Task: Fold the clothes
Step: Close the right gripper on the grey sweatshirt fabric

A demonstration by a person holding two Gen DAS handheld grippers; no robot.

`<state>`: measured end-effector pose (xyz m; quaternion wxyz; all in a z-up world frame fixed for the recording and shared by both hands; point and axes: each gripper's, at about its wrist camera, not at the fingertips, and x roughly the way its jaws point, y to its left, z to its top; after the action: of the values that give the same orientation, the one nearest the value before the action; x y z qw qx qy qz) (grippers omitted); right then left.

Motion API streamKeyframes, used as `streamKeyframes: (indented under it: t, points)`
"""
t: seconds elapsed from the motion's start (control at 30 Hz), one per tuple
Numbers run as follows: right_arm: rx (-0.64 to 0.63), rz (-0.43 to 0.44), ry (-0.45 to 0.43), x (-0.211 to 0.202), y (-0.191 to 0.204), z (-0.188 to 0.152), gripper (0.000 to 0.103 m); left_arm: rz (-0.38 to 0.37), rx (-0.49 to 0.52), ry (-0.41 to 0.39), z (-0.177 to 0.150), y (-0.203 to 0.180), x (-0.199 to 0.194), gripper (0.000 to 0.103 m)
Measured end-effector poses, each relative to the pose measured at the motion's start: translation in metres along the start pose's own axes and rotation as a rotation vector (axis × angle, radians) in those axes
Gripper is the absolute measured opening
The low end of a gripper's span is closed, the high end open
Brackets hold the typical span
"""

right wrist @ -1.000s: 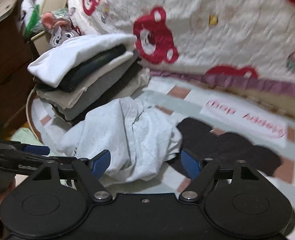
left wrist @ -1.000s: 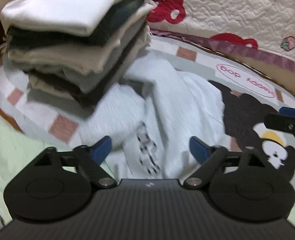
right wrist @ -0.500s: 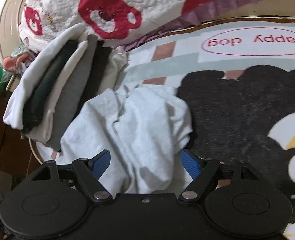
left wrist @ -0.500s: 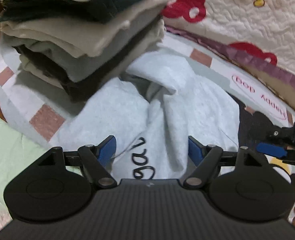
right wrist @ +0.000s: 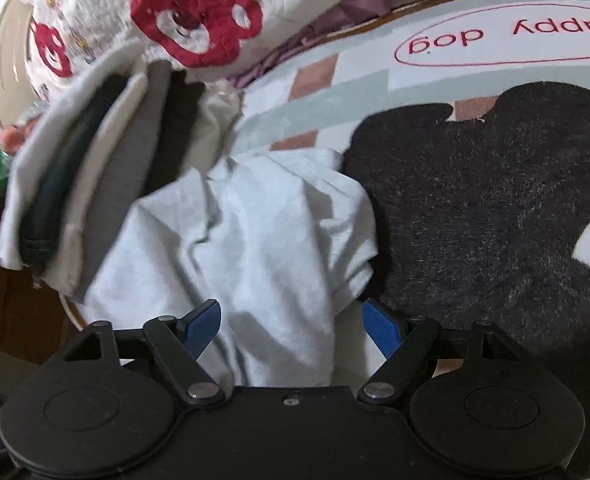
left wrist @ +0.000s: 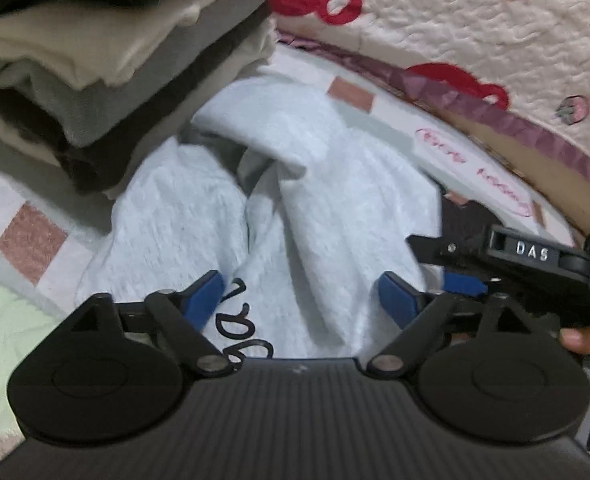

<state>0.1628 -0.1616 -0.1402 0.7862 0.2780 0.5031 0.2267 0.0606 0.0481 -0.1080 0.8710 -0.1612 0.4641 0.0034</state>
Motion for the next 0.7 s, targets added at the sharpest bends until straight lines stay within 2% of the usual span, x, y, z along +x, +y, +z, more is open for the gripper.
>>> streamKeyframes:
  t: [0.1,0.13,0.17,0.2,0.23,0.27,0.3,0.4,0.43,0.5,0.6,0.7]
  points:
    - [0.043,0.010,0.008,0.017,-0.007,-0.001,0.084,0.055,0.013,0.046,-0.003,0.001,0.017,0.092]
    - [0.045,0.025,-0.002,0.019,-0.007,-0.002,0.084,0.052,0.014,0.042,-0.003,0.001,0.017,0.089]
    - [0.029,0.050,-0.008,0.021,-0.003,-0.005,0.080,0.049,0.015,0.038,-0.003,0.001,0.018,0.081]
    - [0.006,0.079,-0.004,0.022,0.002,-0.007,0.052,0.056,0.009,0.032,-0.004,0.002,0.017,0.073]
    - [-0.013,0.103,-0.013,0.021,0.006,-0.009,0.036,0.063,0.002,0.027,-0.004,0.003,0.016,0.071]
    - [-0.030,0.123,-0.030,0.017,0.010,-0.012,0.023,0.055,-0.013,0.023,-0.005,0.006,0.014,0.067]
    - [-0.046,0.143,-0.047,0.014,0.013,-0.014,0.019,0.048,-0.029,0.019,-0.005,0.008,0.013,0.061]
    - [-0.088,0.178,-0.086,-0.003,0.022,-0.018,0.016,0.018,-0.066,0.009,-0.001,0.014,0.006,0.045]
    - [-0.143,0.176,-0.099,-0.010,0.028,-0.021,0.015,-0.002,-0.082,0.010,0.001,0.016,0.004,0.043]
    - [-0.288,0.125,-0.113,-0.017,0.045,-0.028,0.014,-0.062,-0.146,0.030,0.006,0.027,0.002,0.028]
    - [-0.317,0.133,-0.130,-0.028,0.057,-0.030,0.014,-0.121,-0.164,0.038,0.010,0.033,-0.004,0.022]
    - [-0.336,0.164,-0.171,-0.045,0.063,-0.032,0.013,-0.164,-0.127,0.029,0.014,0.025,-0.018,0.020]
